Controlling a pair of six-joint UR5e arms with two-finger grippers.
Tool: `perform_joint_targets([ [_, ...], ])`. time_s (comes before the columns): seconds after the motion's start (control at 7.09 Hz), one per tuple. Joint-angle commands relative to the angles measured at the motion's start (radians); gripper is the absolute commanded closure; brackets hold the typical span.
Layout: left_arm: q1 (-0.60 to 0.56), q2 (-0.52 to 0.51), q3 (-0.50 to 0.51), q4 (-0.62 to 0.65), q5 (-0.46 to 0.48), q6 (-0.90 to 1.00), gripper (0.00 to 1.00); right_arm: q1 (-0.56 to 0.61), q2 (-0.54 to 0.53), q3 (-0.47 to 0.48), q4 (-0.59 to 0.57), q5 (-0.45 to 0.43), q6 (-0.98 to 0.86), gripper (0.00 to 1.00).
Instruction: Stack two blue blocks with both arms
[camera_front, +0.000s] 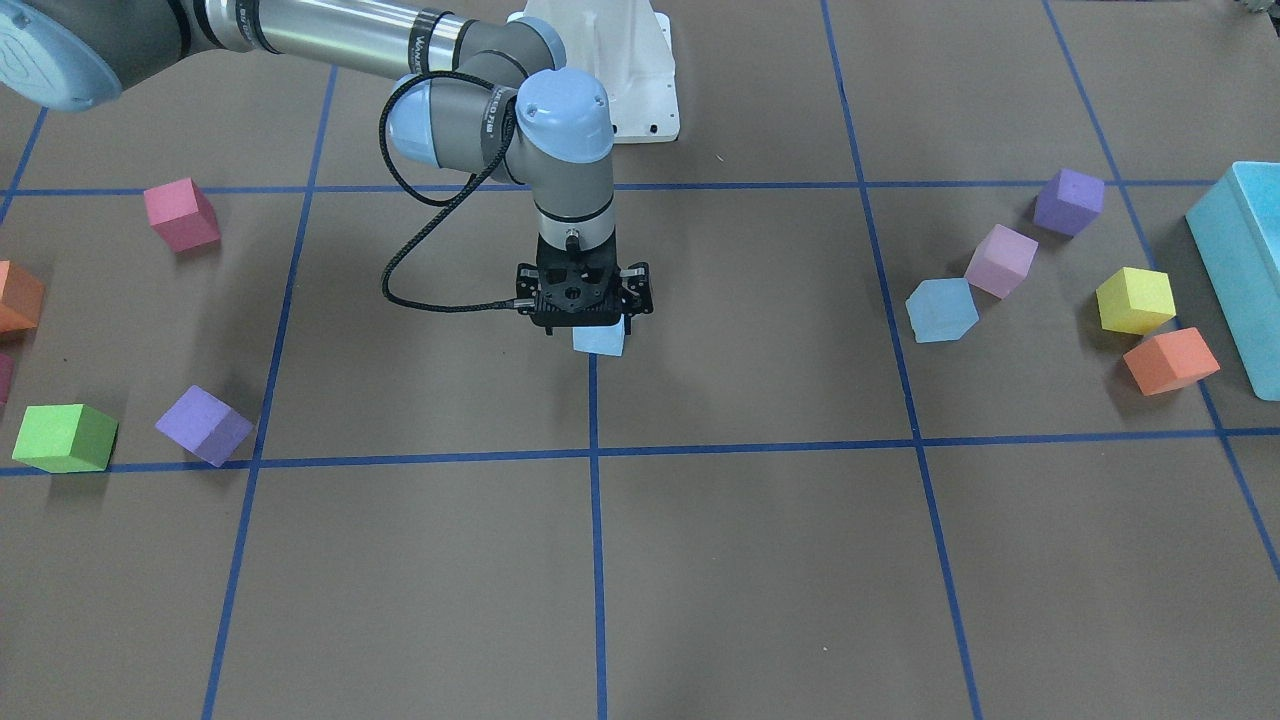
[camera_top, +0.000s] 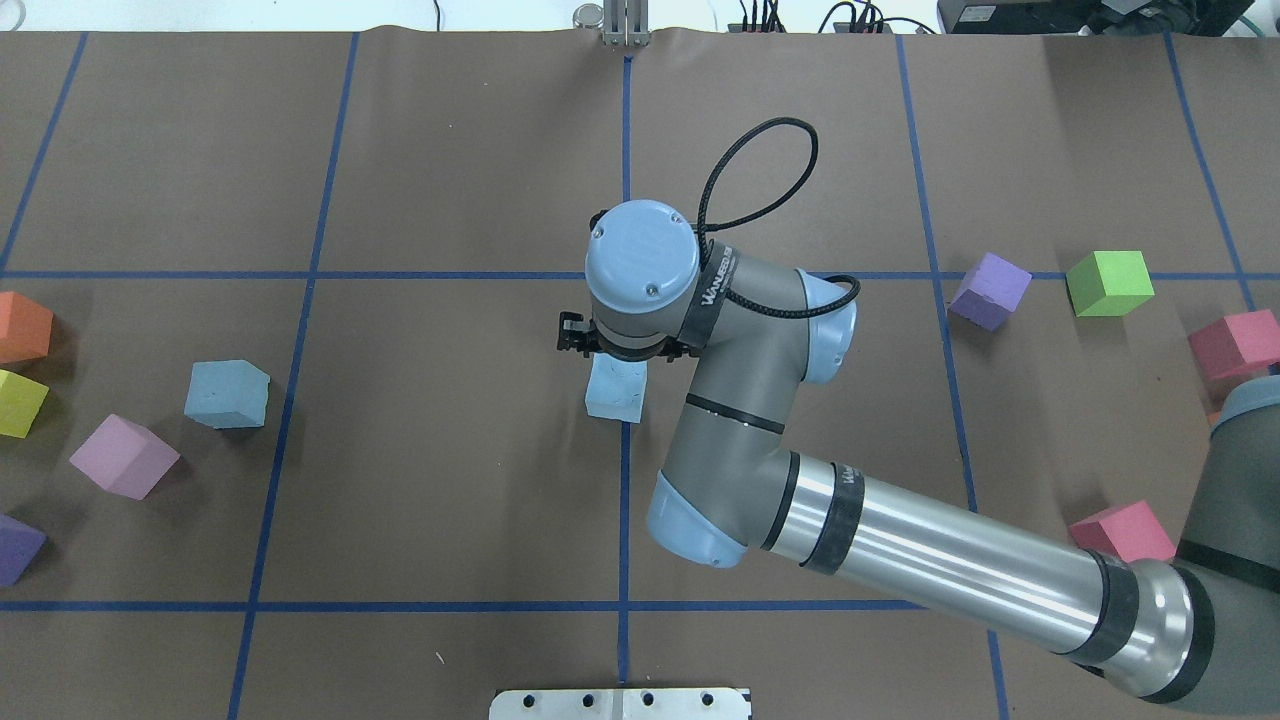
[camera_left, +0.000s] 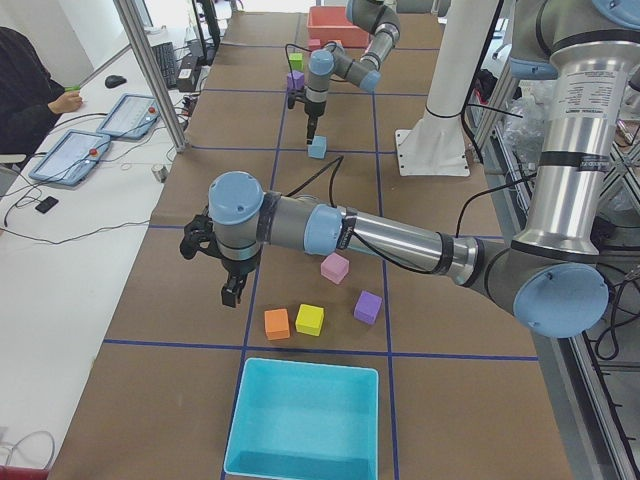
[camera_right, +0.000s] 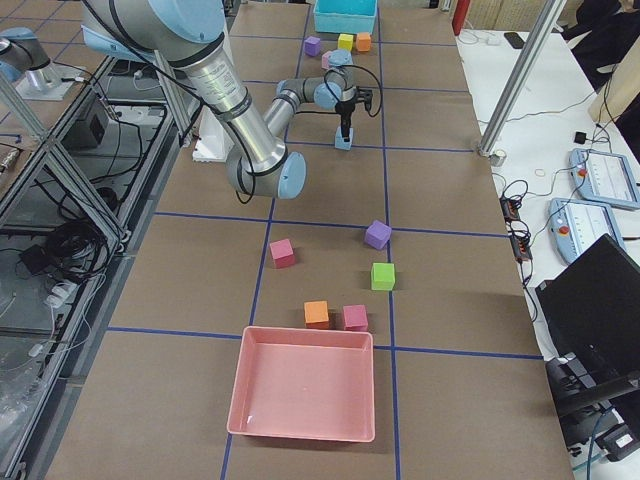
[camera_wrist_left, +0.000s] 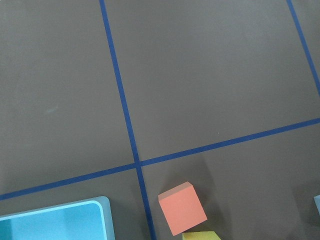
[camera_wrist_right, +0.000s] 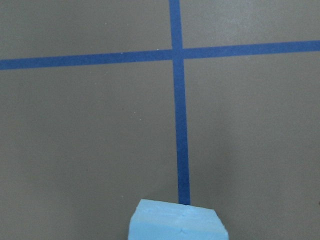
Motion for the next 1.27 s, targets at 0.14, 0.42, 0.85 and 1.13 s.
perform_joint_targets([
  [0.14, 0.211, -0.064, -0.007, -0.095, 0.013, -0.317, 0.02, 0.264, -0.208, 0.188, -0.018, 0.249, -0.227, 0.00],
  [0.42, 0.387, -0.056, 0.005, -0.249, 0.097, -0.551, 0.02, 0.436, -0.355, 0.349, -0.090, 0.335, -0.358, 0.00],
  [0.85, 0.577, -0.053, 0.032, -0.401, 0.180, -0.749, 0.02, 0.636, -0.568, 0.472, -0.118, 0.441, -0.573, 0.00],
  [1.13, 0.682, -0.038, 0.037, -0.503, 0.220, -0.912, 0.02, 0.694, -0.590, 0.472, -0.119, 0.468, -0.622, 0.00],
])
